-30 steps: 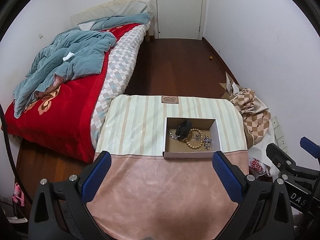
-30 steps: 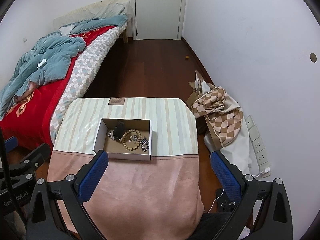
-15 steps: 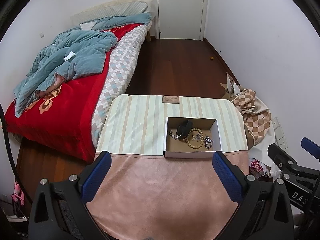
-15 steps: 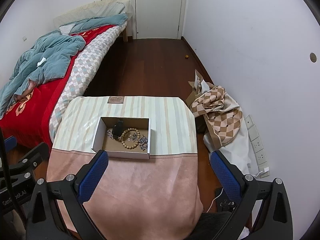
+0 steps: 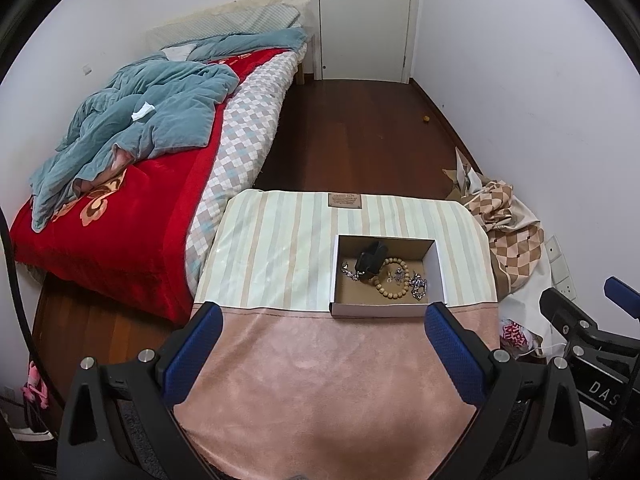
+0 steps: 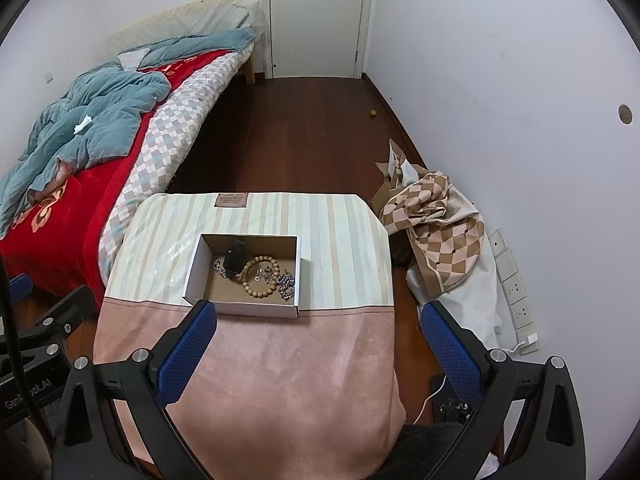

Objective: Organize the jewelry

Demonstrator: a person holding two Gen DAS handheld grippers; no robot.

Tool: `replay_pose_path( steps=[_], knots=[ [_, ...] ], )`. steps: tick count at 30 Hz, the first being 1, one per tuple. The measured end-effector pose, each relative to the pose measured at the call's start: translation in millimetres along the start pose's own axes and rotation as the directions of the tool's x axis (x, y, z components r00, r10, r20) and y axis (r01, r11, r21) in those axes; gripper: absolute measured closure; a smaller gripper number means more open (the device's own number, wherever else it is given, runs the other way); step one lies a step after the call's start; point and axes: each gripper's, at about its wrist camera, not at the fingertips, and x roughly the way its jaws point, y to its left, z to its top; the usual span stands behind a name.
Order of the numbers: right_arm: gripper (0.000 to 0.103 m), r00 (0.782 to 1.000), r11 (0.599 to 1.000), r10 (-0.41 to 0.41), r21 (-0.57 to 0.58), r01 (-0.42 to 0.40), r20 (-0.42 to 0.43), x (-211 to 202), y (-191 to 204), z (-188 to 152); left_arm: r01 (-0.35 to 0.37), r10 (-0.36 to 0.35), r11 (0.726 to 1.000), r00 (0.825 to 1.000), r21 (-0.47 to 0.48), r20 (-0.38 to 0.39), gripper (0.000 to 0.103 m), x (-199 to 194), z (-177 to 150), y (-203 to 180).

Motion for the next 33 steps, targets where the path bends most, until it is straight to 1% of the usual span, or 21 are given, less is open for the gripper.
replay_pose_path(
  steps=[11,33],
  knots=[
    [0.000,1.000,1.000,-0.004,-0.005,0.004,-0.004,0.5,1.8,-1.9,0.010,-0.010,1.000,1.000,-0.005,-0.010,0.000,3.1,-0.6,1.0],
    [0.000,1.000,1.000,-0.004,-0.002,0.004,-0.008,2.2,0.5,-1.7,0.005,-0.005,1.000,1.000,-0.005,-0.010,0.000,4.9,-2.8,0.7]
  ],
)
